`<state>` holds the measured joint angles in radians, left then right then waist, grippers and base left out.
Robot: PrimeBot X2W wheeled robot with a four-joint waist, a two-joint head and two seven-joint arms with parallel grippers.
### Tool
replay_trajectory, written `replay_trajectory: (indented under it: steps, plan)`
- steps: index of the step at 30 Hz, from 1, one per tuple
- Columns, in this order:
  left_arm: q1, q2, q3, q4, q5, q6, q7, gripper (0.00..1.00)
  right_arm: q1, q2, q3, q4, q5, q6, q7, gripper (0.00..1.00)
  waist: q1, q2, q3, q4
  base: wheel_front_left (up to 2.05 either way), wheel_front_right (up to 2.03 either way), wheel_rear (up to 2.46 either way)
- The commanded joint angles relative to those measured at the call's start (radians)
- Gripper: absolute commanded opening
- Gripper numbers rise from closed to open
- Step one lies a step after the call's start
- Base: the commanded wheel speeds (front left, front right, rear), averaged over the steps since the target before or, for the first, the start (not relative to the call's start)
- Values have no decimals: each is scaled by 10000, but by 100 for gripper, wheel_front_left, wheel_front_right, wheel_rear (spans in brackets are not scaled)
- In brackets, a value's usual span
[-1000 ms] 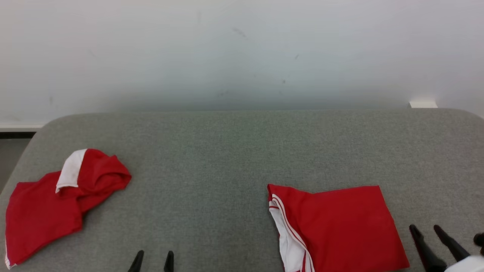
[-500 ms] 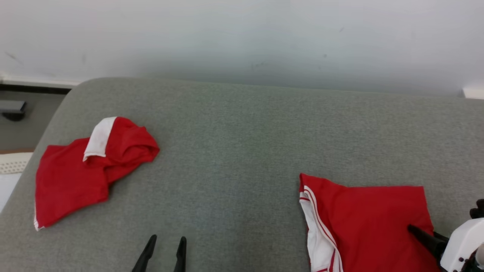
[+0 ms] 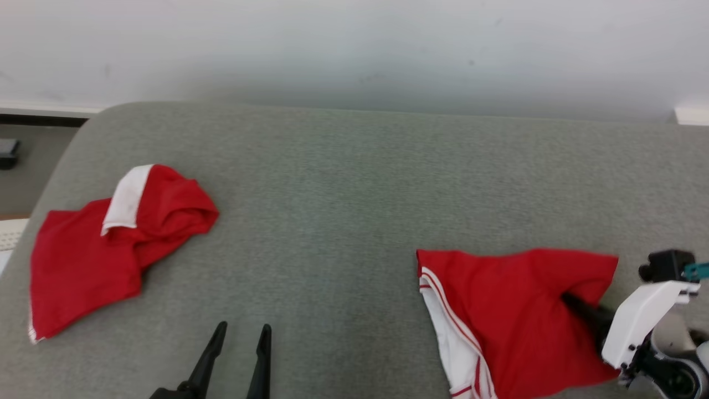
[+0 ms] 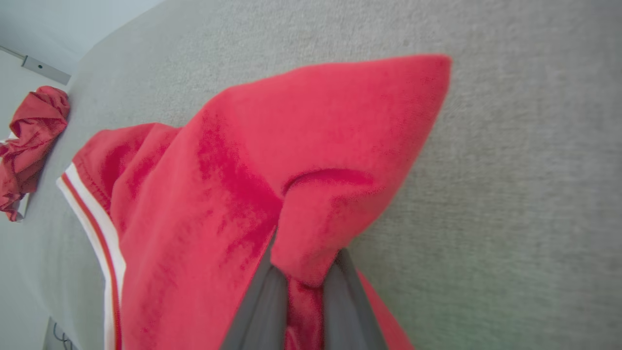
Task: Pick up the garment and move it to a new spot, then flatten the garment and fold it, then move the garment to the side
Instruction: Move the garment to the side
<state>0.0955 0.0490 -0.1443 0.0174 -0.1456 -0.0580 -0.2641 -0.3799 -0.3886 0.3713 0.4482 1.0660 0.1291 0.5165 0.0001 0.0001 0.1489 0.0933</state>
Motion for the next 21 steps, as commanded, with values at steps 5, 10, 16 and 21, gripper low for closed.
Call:
replay_trajectory:
  steps: [5,10,16,21]
  plan:
    - [-201,32,17,-11,152,-169,0,100,-1079,-757,189,543,-1358,4,-1437,0,-1,-1,496,-1198,0,0,0]
    - [-903,52,-107,-91,575,-453,0,100,-2446,-1330,-414,1925,-2927,3,-2980,0,-1,-1,1330,-1721,0,0,0]
    - [-1931,149,-588,-31,764,-654,0,100,-4060,-1613,-1624,4184,-4500,3,-4352,0,-1,-1,2153,-1606,0,0,0]
    - [-2087,122,-680,-145,619,-706,0,100,-5132,-1661,-2447,5782,-6066,3,-5307,36,-1,-1,2360,-1471,0,0,0]
